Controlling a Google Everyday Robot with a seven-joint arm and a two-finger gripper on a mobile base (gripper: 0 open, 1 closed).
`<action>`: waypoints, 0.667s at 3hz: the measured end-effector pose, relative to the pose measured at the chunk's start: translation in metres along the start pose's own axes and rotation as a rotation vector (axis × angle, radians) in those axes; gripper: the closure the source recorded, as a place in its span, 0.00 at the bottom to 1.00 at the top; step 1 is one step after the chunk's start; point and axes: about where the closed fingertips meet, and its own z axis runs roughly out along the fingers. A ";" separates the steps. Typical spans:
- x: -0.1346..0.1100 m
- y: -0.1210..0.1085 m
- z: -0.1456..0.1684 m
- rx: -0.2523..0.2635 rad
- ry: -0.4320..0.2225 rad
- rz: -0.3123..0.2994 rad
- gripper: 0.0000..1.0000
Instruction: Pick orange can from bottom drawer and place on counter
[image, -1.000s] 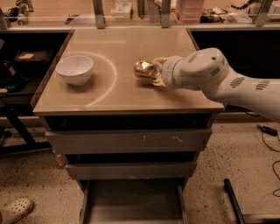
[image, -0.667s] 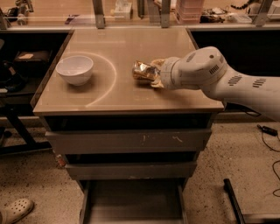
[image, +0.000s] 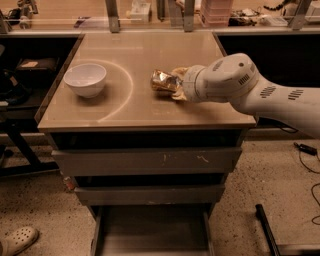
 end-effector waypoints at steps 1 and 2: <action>0.000 0.000 0.000 0.000 0.000 0.000 0.35; 0.000 0.000 0.000 0.000 0.000 0.000 0.11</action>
Offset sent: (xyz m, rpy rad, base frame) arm 0.0000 0.0000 0.0000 0.0000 0.0000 0.0000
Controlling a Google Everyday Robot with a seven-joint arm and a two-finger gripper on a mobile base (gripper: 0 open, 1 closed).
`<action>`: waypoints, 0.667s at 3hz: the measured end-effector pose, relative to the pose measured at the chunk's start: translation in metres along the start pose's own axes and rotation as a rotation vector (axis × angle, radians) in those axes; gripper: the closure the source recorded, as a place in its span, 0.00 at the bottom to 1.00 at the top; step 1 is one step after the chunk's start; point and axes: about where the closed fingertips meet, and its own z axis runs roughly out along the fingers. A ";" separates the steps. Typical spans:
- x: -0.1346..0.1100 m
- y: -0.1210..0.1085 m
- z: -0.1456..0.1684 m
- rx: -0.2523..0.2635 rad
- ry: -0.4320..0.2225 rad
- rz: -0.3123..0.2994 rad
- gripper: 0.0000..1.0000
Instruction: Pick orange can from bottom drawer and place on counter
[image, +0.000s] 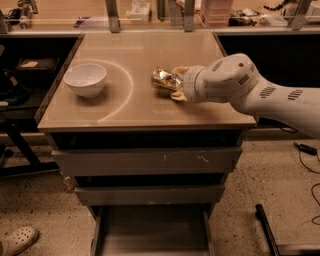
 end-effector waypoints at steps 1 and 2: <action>0.000 0.000 0.000 0.000 0.000 0.000 0.00; 0.000 0.000 0.000 0.000 0.000 0.000 0.00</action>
Offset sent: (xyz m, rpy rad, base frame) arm 0.0000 0.0000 0.0000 0.0000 0.0000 0.0000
